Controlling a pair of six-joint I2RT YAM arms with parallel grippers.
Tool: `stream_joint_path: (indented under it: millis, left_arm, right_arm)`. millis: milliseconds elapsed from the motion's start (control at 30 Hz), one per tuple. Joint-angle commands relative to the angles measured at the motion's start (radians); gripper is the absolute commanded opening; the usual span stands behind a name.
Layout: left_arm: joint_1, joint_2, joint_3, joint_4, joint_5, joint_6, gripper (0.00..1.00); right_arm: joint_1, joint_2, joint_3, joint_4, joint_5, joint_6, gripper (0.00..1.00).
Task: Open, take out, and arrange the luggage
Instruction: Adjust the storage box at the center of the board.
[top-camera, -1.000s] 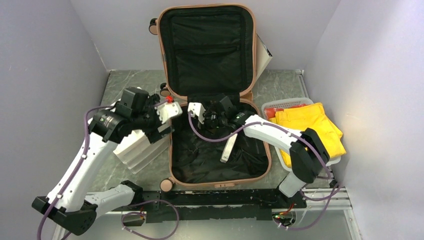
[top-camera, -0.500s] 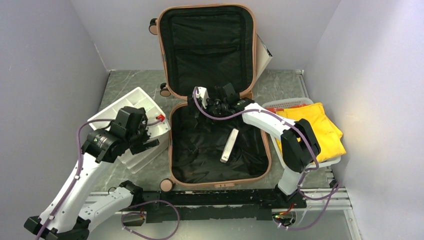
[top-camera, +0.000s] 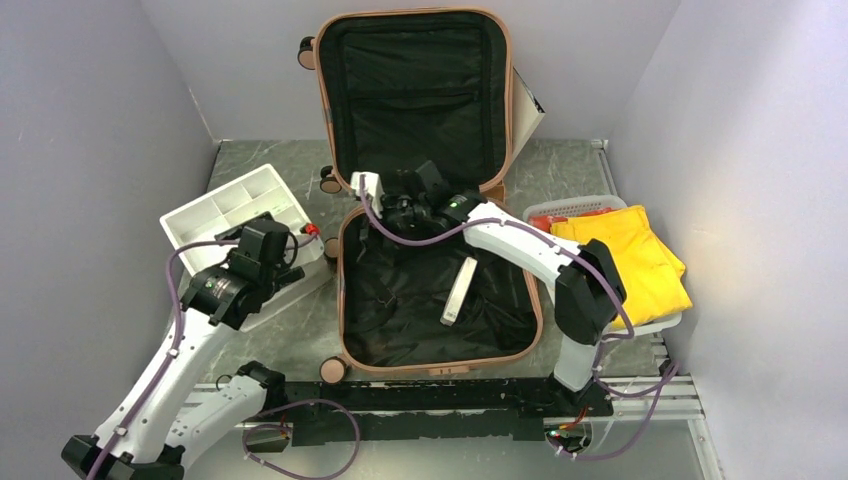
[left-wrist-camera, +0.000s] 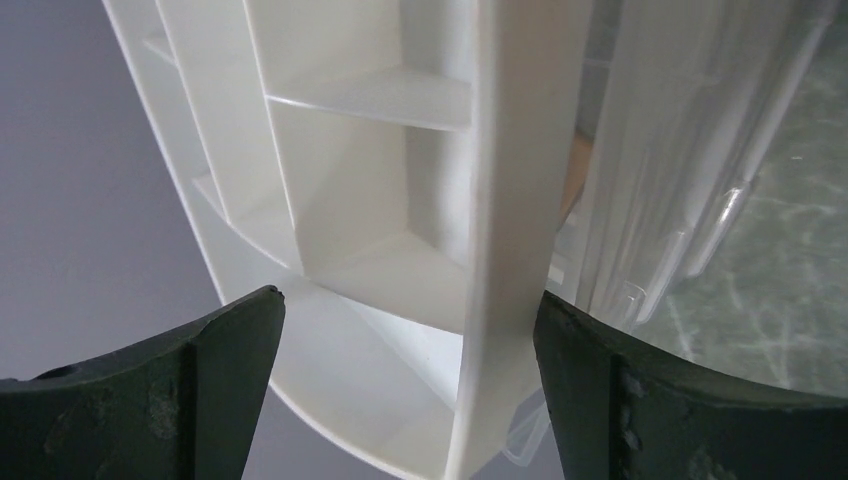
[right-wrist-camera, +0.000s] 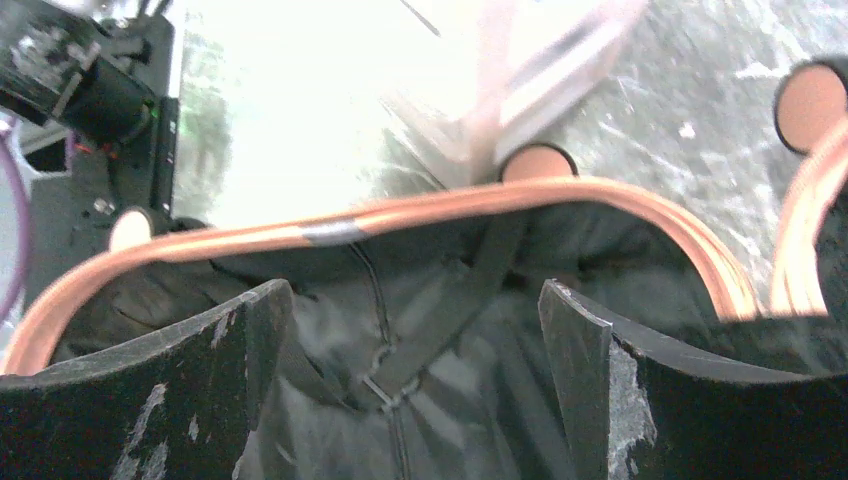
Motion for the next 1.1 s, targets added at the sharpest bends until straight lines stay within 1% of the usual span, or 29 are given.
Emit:
stream_joint_path:
  millis: [0, 67, 133, 267, 333, 400, 500, 567, 600, 700, 733, 800, 833, 900, 933, 1033, 1067]
  left_arm:
    - [0.084, -0.006, -0.047, 0.168, -0.096, 0.099, 0.97]
    - [0.168, -0.007, -0.064, 0.232, -0.073, 0.129, 0.97]
    - [0.279, 0.003, -0.081, 0.305, -0.019, 0.169, 0.97]
    - [0.517, 0.055, -0.085, 0.415, 0.117, 0.228, 0.97]
    - [0.588, 0.079, -0.053, 0.407, 0.211, 0.215, 0.97]
    - [0.615, 0.093, -0.004, 0.36, 0.312, 0.185, 0.97]
    - [0.616, 0.075, 0.063, 0.243, 0.525, 0.147, 0.97]
    - [0.616, 0.055, 0.096, 0.181, 0.667, 0.131, 0.97]
    - [0.616, 0.052, 0.117, 0.139, 0.769, 0.128, 0.97]
    - [0.616, 0.062, 0.163, 0.047, 0.941, 0.101, 0.97]
    - [0.616, 0.064, 0.17, 0.031, 0.977, 0.09, 0.97]
    - [0.616, 0.062, 0.177, 0.039, 1.012, 0.046, 0.97]
    - [0.616, 0.059, 0.181, 0.053, 1.016, 0.016, 0.97]
    - [0.614, 0.054, 0.187, 0.097, 0.995, -0.049, 0.97]
    - [0.613, 0.057, 0.19, 0.126, 0.961, -0.072, 0.97]
    - [0.604, 0.082, 0.178, 0.199, 0.781, -0.097, 0.97]
    - [0.604, 0.088, 0.181, 0.195, 0.787, -0.087, 0.97]
  right_arm:
    - [0.049, 0.054, 0.128, -0.036, -0.004, 0.068, 1.0]
    - [0.061, 0.082, 0.174, -0.056, 0.024, 0.095, 1.0]
    - [0.066, 0.096, 0.169, -0.046, 0.099, 0.125, 1.0]
    - [0.06, 0.077, 0.095, -0.007, 0.253, 0.121, 1.0]
    - [0.039, 0.05, 0.054, 0.009, 0.294, 0.12, 1.0]
    - [0.0, 0.023, 0.02, 0.021, 0.283, 0.132, 1.0]
    - [-0.06, -0.031, -0.023, 0.024, 0.298, 0.126, 1.0]
    - [-0.098, -0.074, -0.056, 0.027, 0.369, 0.111, 1.0]
    - [-0.124, -0.093, -0.07, 0.022, 0.402, 0.105, 1.0]
    - [-0.239, -0.143, -0.095, -0.001, 0.452, 0.114, 1.0]
    - [-0.283, -0.162, -0.106, -0.01, 0.455, 0.12, 1.0]
    - [-0.365, -0.204, -0.137, -0.026, 0.466, 0.103, 1.0]
    - [-0.393, -0.226, -0.156, -0.035, 0.496, 0.086, 1.0]
    - [-0.436, -0.284, -0.207, -0.043, 0.549, 0.052, 1.0]
    - [-0.468, -0.306, -0.234, -0.038, 0.56, 0.04, 1.0]
    - [-0.532, -0.35, -0.301, -0.041, 0.599, 0.025, 1.0]
    - [-0.553, -0.355, -0.316, -0.044, 0.603, 0.026, 1.0]
